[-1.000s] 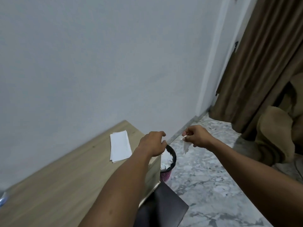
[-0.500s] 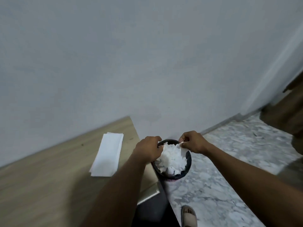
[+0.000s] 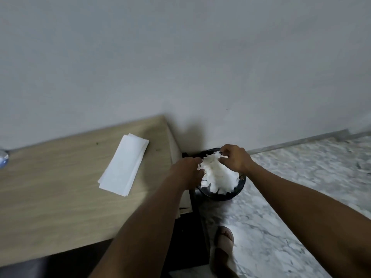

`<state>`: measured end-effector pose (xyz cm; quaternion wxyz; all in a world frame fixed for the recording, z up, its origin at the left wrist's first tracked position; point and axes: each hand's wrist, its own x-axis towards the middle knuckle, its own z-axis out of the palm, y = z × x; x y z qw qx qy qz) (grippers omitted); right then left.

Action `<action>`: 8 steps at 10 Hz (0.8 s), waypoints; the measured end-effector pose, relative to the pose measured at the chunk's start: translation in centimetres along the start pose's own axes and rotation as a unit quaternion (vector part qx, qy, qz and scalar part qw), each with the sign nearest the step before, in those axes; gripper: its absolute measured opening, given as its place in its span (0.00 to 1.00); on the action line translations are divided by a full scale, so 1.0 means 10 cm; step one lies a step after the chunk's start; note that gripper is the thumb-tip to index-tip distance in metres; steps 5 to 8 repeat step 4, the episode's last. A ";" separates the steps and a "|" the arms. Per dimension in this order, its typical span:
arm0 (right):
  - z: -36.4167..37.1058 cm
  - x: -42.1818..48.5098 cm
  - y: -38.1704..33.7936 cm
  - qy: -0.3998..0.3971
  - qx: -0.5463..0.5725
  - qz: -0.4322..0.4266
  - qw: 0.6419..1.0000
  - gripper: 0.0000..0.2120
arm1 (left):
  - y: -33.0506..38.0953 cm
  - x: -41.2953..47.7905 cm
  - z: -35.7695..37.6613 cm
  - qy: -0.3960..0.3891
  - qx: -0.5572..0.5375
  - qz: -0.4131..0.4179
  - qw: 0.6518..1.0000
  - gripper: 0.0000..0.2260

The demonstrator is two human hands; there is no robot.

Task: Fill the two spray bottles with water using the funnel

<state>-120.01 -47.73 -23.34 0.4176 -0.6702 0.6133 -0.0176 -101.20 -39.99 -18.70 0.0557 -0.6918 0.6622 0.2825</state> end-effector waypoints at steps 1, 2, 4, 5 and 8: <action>-0.03 0.06 -0.08 -0.009 -0.007 0.005 1.000 0.14 | -0.03 -0.05 -0.03 0.008 -0.014 -0.015 1.000 0.19; -0.05 0.03 -0.12 -0.005 0.022 0.003 1.000 0.07 | -0.02 -0.09 -0.10 0.015 -0.010 -0.010 1.000 0.19; -0.16 -0.20 -0.37 0.011 0.027 -0.009 1.000 0.07 | -0.02 -0.20 -0.33 0.061 -0.017 0.014 0.998 0.15; -0.16 -0.20 -0.37 0.011 0.027 -0.009 1.000 0.07 | -0.02 -0.20 -0.33 0.061 -0.017 0.014 0.998 0.15; -0.16 -0.20 -0.37 0.011 0.027 -0.009 1.000 0.07 | -0.02 -0.20 -0.33 0.061 -0.017 0.014 0.998 0.15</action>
